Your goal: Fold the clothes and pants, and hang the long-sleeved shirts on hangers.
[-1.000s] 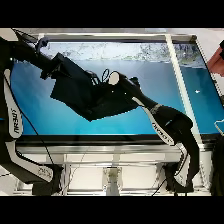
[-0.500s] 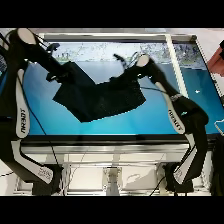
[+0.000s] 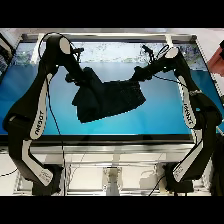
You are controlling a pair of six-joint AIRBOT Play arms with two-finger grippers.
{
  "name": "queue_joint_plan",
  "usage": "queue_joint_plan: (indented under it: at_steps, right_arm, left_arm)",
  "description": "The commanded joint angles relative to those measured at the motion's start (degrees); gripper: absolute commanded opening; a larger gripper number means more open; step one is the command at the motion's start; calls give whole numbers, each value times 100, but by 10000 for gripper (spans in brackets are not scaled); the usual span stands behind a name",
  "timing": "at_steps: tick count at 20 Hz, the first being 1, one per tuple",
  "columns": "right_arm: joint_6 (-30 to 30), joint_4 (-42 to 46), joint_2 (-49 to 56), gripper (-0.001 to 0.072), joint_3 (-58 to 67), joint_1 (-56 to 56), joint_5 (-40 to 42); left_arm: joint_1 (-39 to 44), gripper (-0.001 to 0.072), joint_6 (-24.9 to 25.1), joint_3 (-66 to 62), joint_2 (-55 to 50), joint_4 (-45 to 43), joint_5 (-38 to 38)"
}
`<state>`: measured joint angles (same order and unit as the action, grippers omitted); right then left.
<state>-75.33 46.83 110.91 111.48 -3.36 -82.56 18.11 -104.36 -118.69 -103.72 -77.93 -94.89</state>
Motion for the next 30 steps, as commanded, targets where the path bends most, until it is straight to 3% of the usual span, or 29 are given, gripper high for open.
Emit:
queue_joint_plan:
  at_steps: [1, 5, 10, 16, 18, 19, 21, 24, 25, 26, 28, 29, 30]
  right_arm:
    - [68, 13, -4, 21, 7, 114, -57]
    - [114, 35, -4, 21, 7, 122, -55]
    - [153, 107, -4, 21, 7, 122, -33]
    - [151, 651, -4, 21, 7, 136, -42]
    - [151, 844, -4, 22, 7, 195, -52]
    - [151, 894, -4, 22, 7, 238, -66]
    - [151, 914, -4, 22, 7, 376, -101]
    - [146, 914, -4, 23, 7, 671, -142]
    - [146, 914, -4, 57, 7, 776, -243]
    - [149, 914, -4, 172, 7, 885, -413]
    - [149, 887, -7, 555, 7, 1071, -688]
    - [144, 826, -7, 704, 7, 1137, -682]
    - [131, 704, -7, 703, 4, 1156, -597]
  left_arm:
    - [111, 30, -205, -96, -13, 140, 815]
    - [319, 30, -326, -81, -131, 391, 1840]
    - [815, 32, -214, -81, -581, 435, 2070]
    - [1117, 47, 544, -76, -944, 2004, 3801]
    - [1143, 345, 796, -74, -1062, 2476, 4035]
    - [1150, 416, 831, -72, -1121, 2599, 4098]
    - [1150, 424, 975, -68, -1196, 2800, 4181]
    - [1150, 424, 1733, -66, -1228, 3626, 4380]
    - [1139, 424, 1878, -68, -1217, 3779, 4428]
    - [1093, 424, 1954, -68, -1198, 3790, 4446]
    - [885, 424, 2085, -66, -1121, 3624, 4269]
    - [739, 423, 2083, -63, -1069, 3421, 3989]
    - [599, 423, 2068, -63, -1021, 3112, 3602]
